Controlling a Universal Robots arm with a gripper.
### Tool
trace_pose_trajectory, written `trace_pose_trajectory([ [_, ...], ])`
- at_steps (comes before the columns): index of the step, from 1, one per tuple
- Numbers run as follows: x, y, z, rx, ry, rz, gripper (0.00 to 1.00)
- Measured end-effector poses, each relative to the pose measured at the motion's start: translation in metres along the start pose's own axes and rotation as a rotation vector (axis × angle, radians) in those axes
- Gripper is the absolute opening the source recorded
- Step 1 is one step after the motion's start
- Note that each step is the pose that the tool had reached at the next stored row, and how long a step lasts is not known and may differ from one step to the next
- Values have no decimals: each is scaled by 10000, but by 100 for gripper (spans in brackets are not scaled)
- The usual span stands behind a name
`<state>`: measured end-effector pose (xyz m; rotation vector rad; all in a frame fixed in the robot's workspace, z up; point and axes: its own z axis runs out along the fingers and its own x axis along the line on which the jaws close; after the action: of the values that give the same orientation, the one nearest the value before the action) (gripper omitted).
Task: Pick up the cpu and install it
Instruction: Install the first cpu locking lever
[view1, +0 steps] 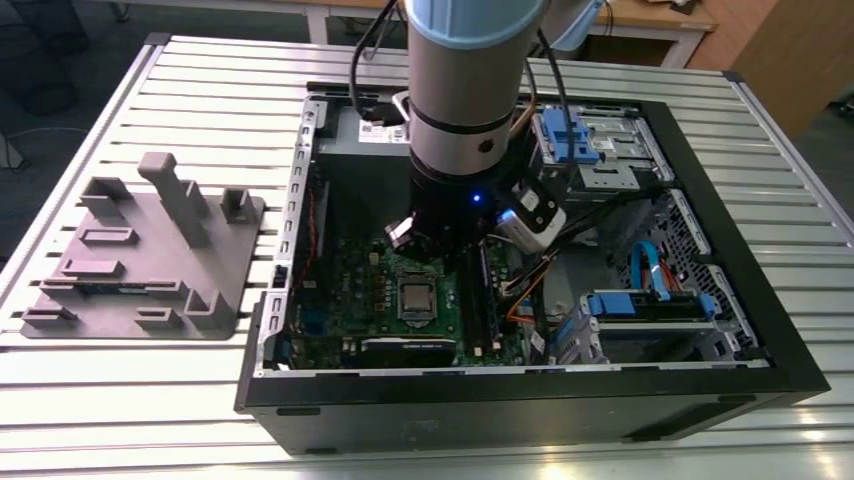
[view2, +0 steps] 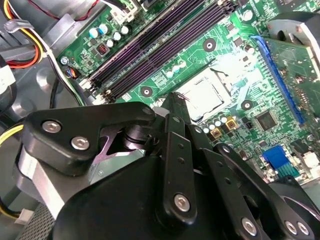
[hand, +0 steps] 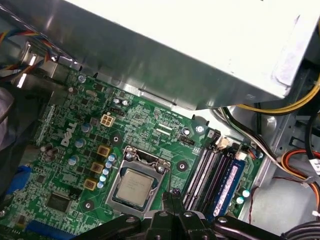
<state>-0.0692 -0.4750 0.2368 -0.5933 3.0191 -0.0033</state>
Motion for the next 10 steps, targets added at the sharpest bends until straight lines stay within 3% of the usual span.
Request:
trace_pose_trajectory([
  [6, 10, 4, 57, 6, 2, 0, 11],
  [10, 10, 4, 59, 10, 5, -1, 11],
])
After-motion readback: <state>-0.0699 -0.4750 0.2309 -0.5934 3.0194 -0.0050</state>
